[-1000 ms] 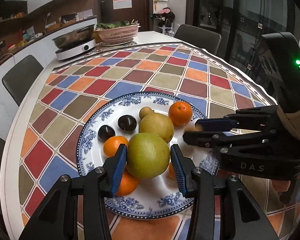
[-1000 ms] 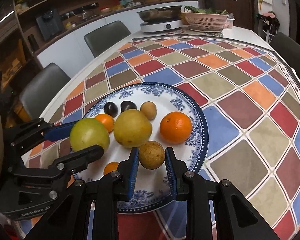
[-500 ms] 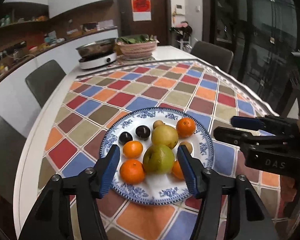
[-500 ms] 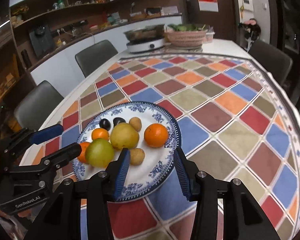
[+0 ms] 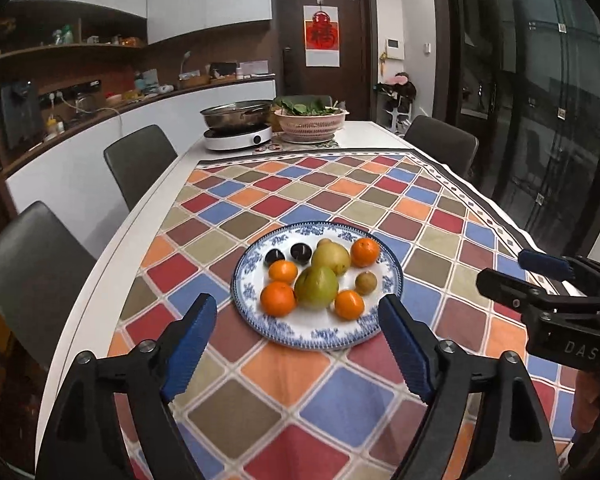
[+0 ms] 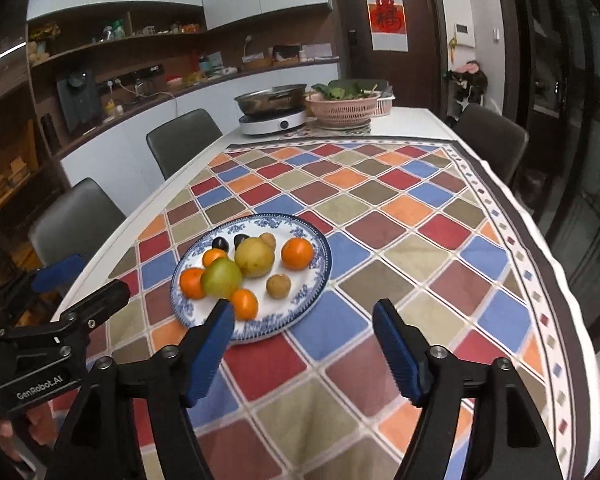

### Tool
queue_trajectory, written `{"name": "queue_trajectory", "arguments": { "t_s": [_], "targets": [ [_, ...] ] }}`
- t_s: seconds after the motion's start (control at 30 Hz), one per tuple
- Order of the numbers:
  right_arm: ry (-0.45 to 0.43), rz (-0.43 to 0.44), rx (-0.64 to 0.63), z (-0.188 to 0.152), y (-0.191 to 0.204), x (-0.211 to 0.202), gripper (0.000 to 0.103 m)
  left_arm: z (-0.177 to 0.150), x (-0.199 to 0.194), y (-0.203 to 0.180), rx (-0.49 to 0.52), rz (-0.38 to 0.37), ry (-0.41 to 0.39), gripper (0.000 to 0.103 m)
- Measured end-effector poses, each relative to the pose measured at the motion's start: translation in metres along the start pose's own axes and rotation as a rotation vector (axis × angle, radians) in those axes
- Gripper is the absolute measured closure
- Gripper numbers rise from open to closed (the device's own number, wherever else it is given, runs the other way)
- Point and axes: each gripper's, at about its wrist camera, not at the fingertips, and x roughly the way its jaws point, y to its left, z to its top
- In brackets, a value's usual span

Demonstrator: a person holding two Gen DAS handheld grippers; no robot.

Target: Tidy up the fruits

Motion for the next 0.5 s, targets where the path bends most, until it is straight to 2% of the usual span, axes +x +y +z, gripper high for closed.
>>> {"name": "queue_trajectory", "arguments": {
  "t_s": [0.13,0.5],
  "targets": [
    [-0.031,-0.026,-0.025,-0.012,0.007,-0.025,0.028,-0.013,-0.02,-0.001,-0.011,0.015,-0.011,0.019],
    [-0.062,-0.014,-0.056,-0.043,0.02,-0.072,0.028,-0.04,-0.067,-0.006,-0.025,0.023,-0.025,0.019]
  ]
}}
